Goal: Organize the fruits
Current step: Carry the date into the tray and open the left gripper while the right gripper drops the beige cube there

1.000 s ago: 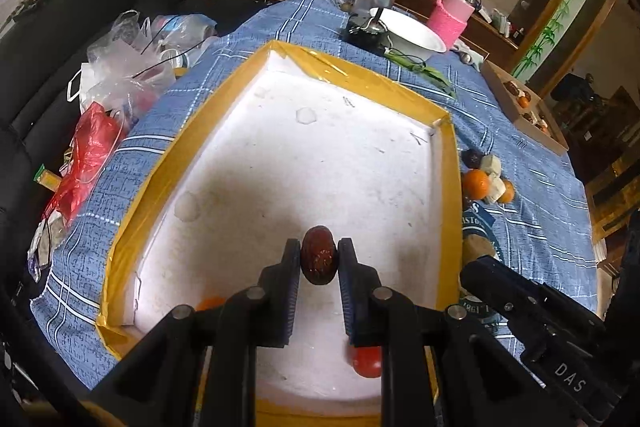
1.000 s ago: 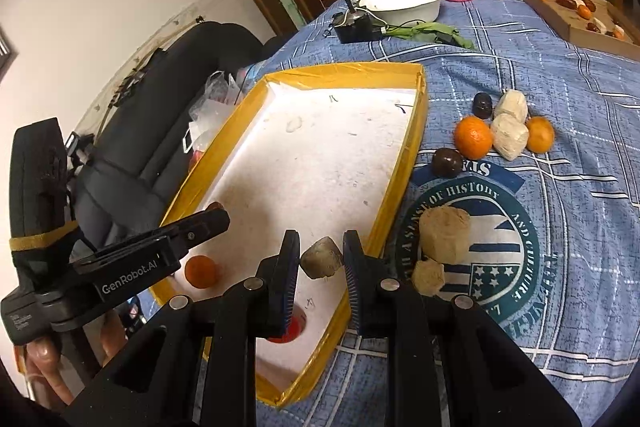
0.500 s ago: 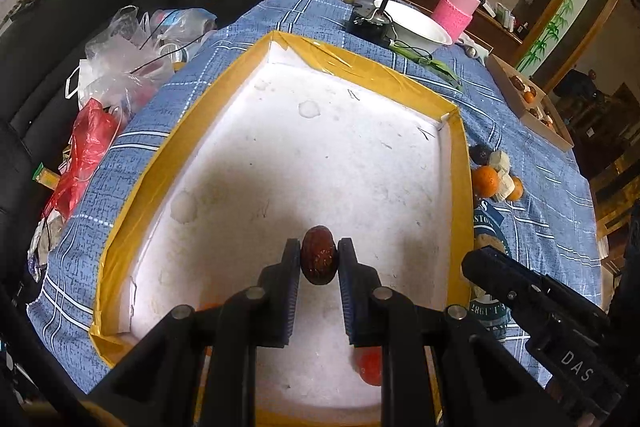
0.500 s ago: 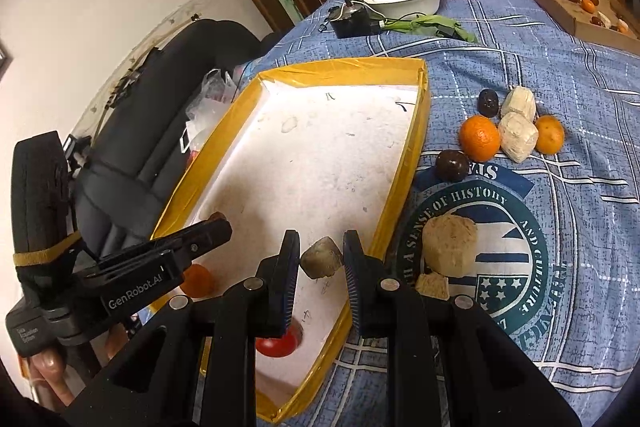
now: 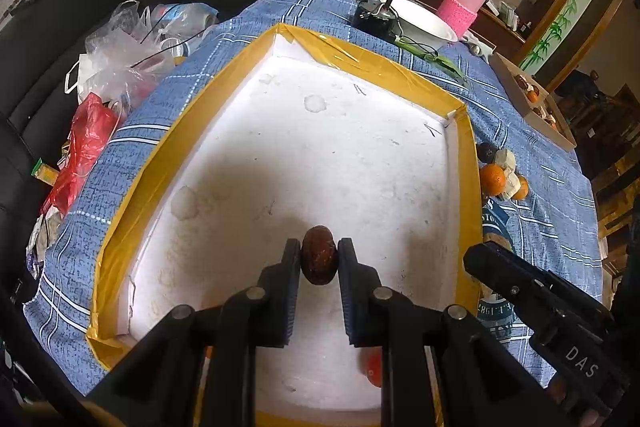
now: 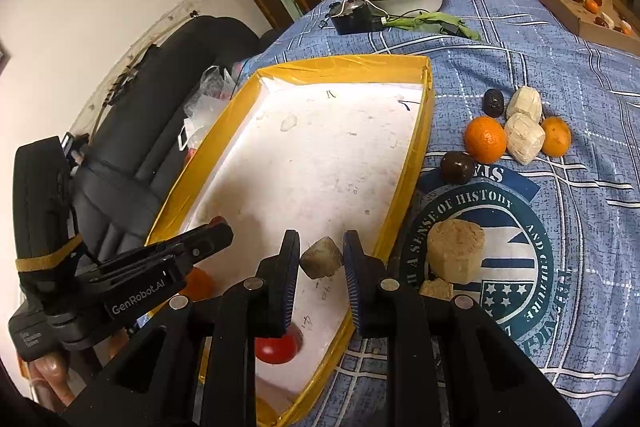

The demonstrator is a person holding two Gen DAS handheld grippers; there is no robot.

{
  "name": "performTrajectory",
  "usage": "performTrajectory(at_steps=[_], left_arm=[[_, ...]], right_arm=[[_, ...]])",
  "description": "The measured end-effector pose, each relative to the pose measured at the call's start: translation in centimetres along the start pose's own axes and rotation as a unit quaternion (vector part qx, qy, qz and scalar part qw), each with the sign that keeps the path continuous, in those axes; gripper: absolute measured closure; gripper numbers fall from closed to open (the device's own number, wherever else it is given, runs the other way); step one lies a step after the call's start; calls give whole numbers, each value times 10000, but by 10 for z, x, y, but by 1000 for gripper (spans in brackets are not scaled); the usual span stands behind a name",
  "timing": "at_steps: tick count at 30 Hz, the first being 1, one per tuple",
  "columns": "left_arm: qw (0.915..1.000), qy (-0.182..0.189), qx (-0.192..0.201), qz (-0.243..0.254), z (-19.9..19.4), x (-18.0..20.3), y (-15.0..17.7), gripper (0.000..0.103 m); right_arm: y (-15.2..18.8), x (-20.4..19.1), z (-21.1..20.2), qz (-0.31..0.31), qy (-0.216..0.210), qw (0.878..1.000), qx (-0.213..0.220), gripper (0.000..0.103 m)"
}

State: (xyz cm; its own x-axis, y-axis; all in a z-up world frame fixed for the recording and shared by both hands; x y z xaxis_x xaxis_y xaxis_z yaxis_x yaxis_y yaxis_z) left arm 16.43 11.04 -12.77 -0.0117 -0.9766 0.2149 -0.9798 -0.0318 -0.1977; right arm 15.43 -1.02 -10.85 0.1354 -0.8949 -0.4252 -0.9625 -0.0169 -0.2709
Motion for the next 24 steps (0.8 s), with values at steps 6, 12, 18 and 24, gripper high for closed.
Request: performTrajectory(at_steps=[6, 12, 18, 24], left_arm=[[10000, -5, -8, 5, 1, 2, -1, 82], [10000, -9, -24, -6, 2, 2, -1, 82], [10000, -3, -21, -19, 4, 2, -1, 82], [9999, 70, 76, -60, -5, -2, 1, 82]], right_arm=[[0, -1, 1, -20, -25, 10000, -9, 82], [-1, -1, 2, -31, -14, 10000, -13, 82], [-1, -1, 3, -30, -18, 10000, -22, 82], [-1, -1, -4, -63, -41, 10000, 53, 82]])
Point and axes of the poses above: each gripper's, at about its wrist camera, not at the fingertips, and z roughly the way its jaws point, x to its right, y to its underside, the point moved 10 cm from there along z, roughly the way its jaws point, and after that the axes turned 15 degrees about -x, right-handed, at the moved point
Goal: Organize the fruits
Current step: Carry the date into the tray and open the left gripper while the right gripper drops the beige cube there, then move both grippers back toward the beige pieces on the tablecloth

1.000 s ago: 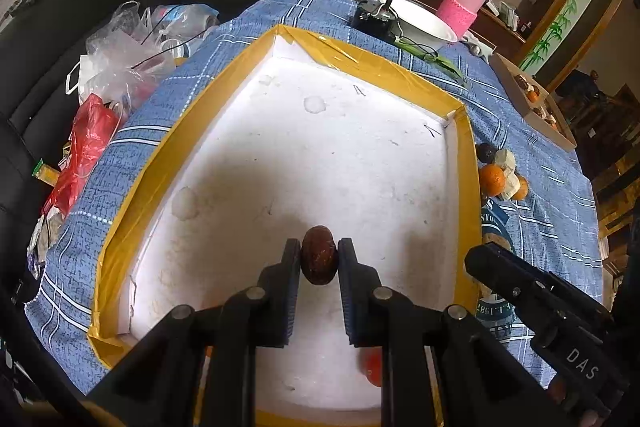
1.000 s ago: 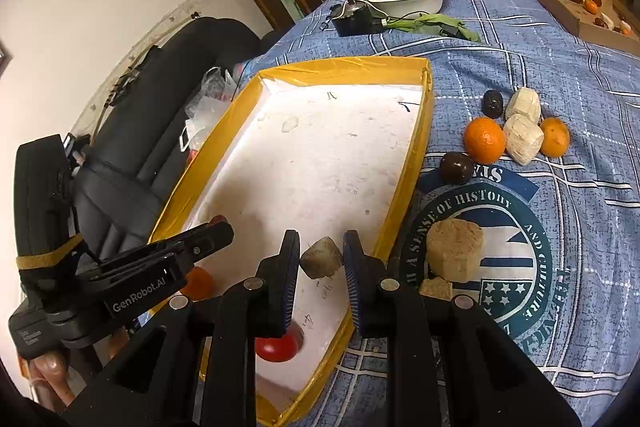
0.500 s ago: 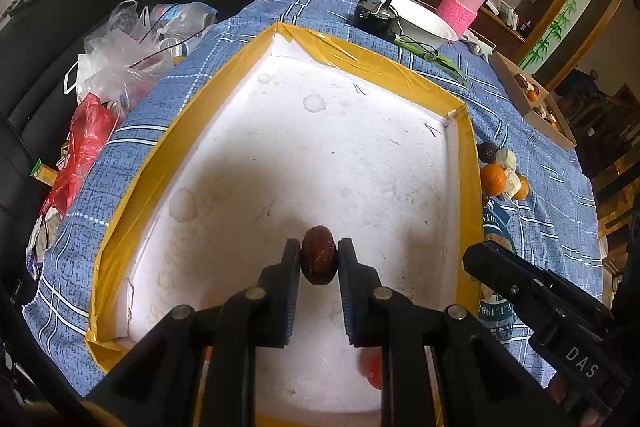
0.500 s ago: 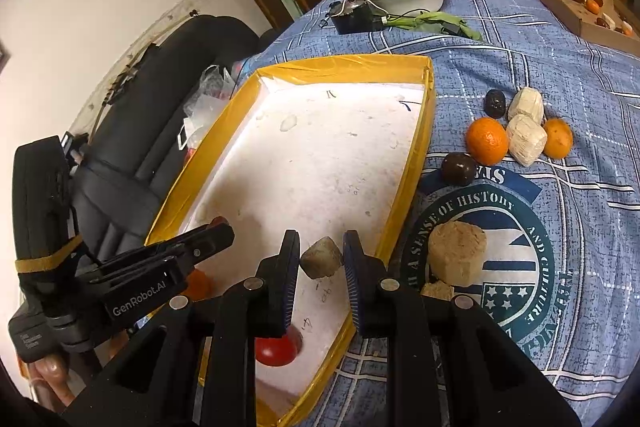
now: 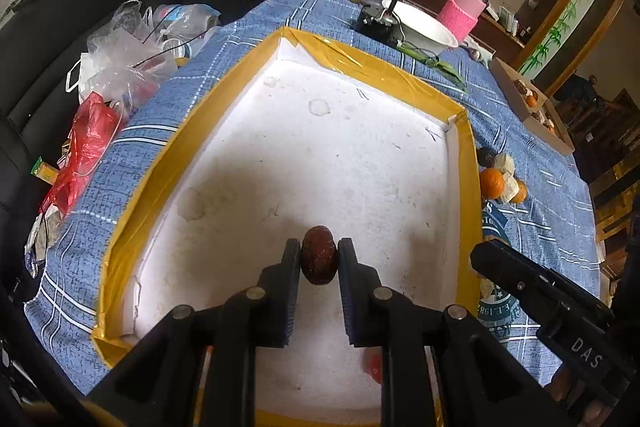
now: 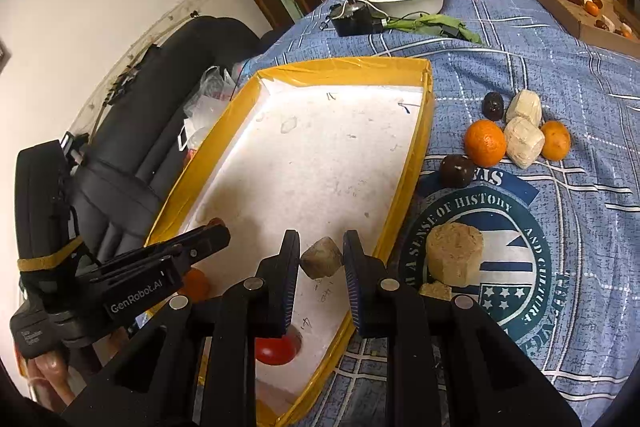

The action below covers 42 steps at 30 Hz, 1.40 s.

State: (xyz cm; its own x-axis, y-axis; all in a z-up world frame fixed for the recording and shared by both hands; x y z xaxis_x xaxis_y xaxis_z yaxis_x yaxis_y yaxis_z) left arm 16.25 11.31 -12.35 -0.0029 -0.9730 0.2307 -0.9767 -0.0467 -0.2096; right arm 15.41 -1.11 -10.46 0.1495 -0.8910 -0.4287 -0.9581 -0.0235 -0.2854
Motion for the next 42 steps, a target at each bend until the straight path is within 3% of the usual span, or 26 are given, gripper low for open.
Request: performTrajectory(at_steps=[9, 18, 25, 27, 29, 31, 34, 38, 42], left_arm=[[9996, 279, -56, -68, -1, -13, -6, 82], [9994, -229, -212, 120, 24, -20, -18, 82], [9983, -484, -316, 82, 36, -29, -17, 82], [9985, -460, -279, 51, 35, -31, -18, 70], [9983, -535, -228, 49, 33, -32, -19, 39], [9981, -599, -101, 41, 28, -33, -20, 39], [9987, -500, 83, 47, 14, -30, -18, 38], [9980, -408, 397, 269, -7, -11, -8, 36], [9975, -43, 402, 579, -16, 26, 10, 35]], right_arm=[[-12, -10, 12, -142, -47, 9998, -118, 82], [-31, -15, 53, -264, 135, 9984, -482, 82], [-35, -10, 66, -403, 664, 9955, -545, 81], [-35, -9, 67, -457, 772, 9945, -540, 81], [-36, -11, 66, -479, 664, 9951, -551, 74], [-37, -13, 59, -391, 330, 9973, -528, 68], [-39, -10, 31, -254, 59, 9993, -271, 67], [-29, 8, -17, -84, -2, 9999, 133, 52], [-6, 43, -50, 245, 124, 9991, 337, 50]])
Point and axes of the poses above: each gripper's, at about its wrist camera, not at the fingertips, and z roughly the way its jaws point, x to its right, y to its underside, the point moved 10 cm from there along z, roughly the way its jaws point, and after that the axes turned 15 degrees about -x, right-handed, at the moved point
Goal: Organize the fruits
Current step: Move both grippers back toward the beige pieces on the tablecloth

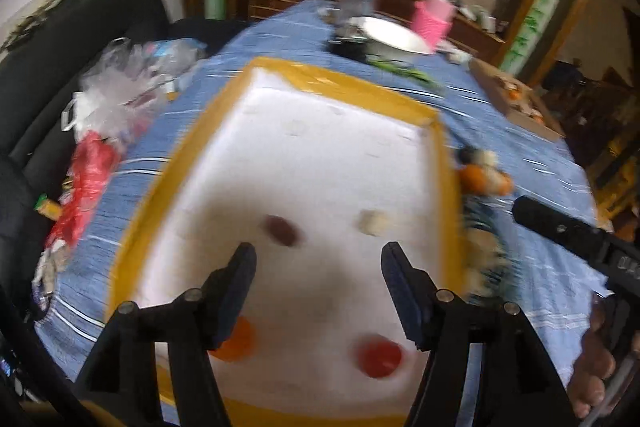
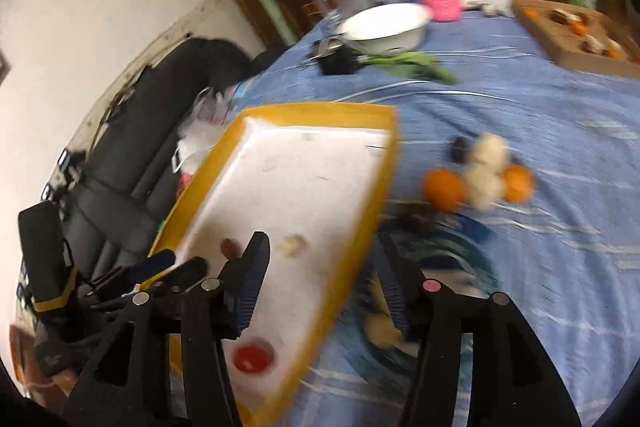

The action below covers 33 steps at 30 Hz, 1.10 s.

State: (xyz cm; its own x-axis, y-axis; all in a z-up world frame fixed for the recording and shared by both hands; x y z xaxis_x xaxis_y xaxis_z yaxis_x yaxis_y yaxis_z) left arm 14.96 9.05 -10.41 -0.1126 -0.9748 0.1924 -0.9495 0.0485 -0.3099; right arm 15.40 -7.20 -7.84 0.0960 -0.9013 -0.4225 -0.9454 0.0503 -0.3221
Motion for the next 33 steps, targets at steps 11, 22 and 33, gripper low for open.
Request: performTrajectory(at_steps=[11, 22, 33], left_arm=[[9920, 464, -406, 1103, 16, 110, 26, 36], [9885, 116, -706, 1331, 41, 144, 38, 45], [9828, -769, -774, 1488, 70, 148, 37, 62]], right_arm=[[58, 87, -28, 892, 276, 9956, 49, 52], [81, 118, -46, 1175, 47, 9929, 193, 52], [86, 116, -59, 1156, -129, 9927, 323, 52]])
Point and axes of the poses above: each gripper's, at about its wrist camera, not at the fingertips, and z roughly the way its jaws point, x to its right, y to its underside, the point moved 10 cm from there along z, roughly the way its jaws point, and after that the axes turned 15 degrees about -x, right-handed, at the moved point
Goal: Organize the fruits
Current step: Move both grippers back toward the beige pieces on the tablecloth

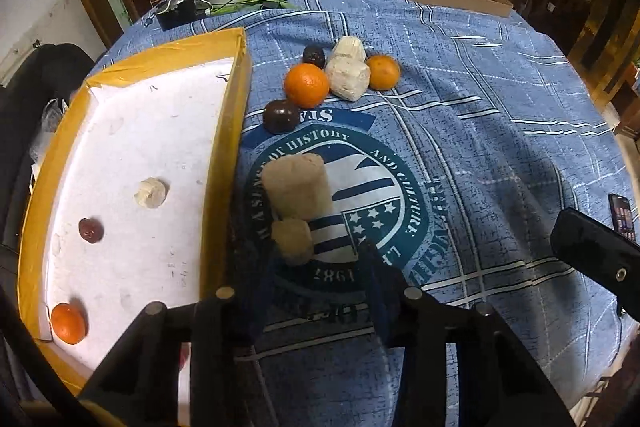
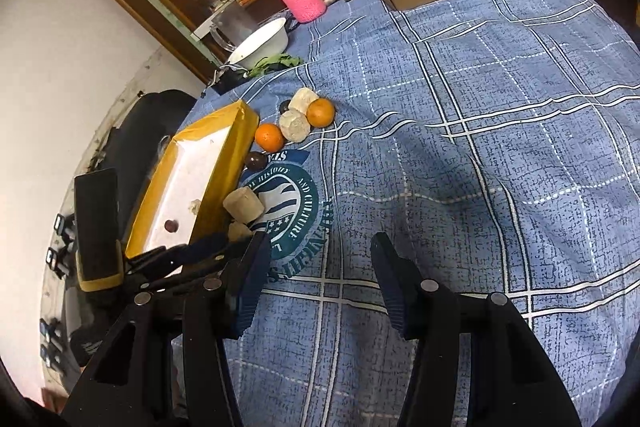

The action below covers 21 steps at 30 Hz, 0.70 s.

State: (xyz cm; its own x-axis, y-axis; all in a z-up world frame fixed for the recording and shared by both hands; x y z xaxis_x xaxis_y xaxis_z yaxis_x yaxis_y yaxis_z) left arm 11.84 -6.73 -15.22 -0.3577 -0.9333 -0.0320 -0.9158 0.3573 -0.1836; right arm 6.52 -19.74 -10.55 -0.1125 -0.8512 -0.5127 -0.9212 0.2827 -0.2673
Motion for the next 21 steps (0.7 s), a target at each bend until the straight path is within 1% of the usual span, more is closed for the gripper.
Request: performTrajectory(at_steps=[2, 3, 5, 6, 8, 11, 13, 16, 18, 20, 21], left_arm=[[9999, -155, 15, 34, 0, 0, 2, 71], [9996, -259, 35, 58, 0, -1, 2, 73], [9992, -380, 79, 56, 0, -3, 3, 83], [9991, -422, 91, 57, -1, -5, 3, 84], [9992, -388, 94, 51, -2, -7, 3, 89], [9995, -304, 75, 24, -2, -11, 3, 90], [9999, -138, 52, 1, -2, -11, 4, 90], [9999, 59, 90, 79, -9, -5, 6, 88], [9996, 129, 174, 162, -16, 1, 8, 80], [9992, 283, 177, 214, -20, 5, 9, 58], [9988, 385, 195, 227, -22, 6, 9, 54]], right_arm=[[0, -1, 2, -17, -13, 10000, -18, 52], [0, -2, 3, -26, -13, 10000, -25, 52], [0, -3, 5, -33, -14, 10000, -42, 52], [0, -3, 6, -30, -15, 10000, -52, 52], [0, -3, 7, -28, -16, 10000, -60, 52], [0, -4, 8, -28, -5, 10000, -79, 52], [0, -4, 10, -36, 4, 10000, -90, 52], [0, -6, 10, -38, 7, 10000, -89, 52], [-1, -6, 9, -42, 2, 10000, -79, 52], [-1, -5, 8, -27, -2, 10000, -65, 52], [0, -5, 6, -28, -27, 10000, -39, 52]])
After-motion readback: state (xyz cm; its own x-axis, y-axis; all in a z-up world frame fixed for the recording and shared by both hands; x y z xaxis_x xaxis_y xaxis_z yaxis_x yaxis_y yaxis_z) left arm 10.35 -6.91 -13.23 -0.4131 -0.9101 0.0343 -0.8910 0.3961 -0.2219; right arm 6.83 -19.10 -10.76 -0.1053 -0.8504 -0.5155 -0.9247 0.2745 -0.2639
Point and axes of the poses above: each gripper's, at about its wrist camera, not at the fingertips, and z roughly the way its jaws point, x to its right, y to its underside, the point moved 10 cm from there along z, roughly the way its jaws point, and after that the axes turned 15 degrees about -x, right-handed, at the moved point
